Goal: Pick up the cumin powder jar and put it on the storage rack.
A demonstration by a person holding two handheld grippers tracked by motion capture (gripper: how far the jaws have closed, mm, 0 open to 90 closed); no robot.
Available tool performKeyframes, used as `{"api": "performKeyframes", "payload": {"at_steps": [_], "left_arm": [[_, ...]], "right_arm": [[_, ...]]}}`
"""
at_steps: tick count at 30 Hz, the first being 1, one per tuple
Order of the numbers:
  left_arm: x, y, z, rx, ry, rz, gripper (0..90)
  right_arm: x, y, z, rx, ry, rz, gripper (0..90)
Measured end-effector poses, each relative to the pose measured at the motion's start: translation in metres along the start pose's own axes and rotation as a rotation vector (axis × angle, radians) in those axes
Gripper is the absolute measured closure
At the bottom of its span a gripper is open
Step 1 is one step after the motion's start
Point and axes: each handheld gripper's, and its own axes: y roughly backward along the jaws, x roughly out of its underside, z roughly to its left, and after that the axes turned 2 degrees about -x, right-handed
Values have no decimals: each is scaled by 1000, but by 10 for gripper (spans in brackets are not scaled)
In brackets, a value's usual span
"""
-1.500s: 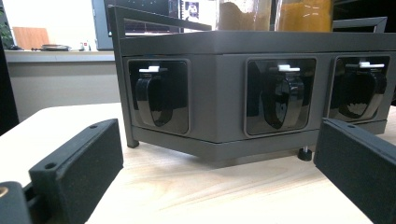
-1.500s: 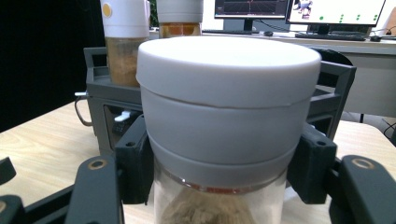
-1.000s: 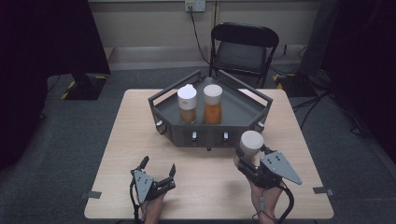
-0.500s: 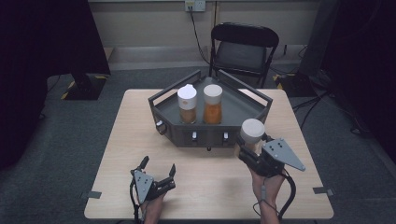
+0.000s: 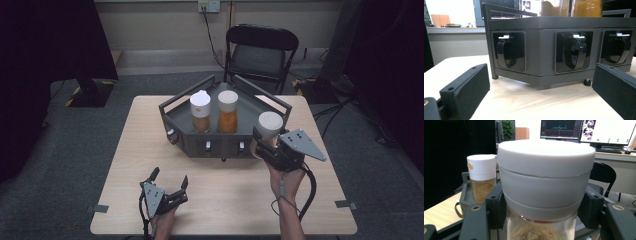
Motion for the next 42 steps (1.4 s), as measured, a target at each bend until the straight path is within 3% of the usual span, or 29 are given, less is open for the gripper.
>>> {"api": "performKeyframes", "payload": {"at_steps": [22,42], "left_arm": [[0,0,0,0,0,0,10],[0,0,0,2,0,1,10]], "right_arm": [[-5,-45,-10,21,14,-5,352],[-6,-82,-16,34,-5,13,351]]}}
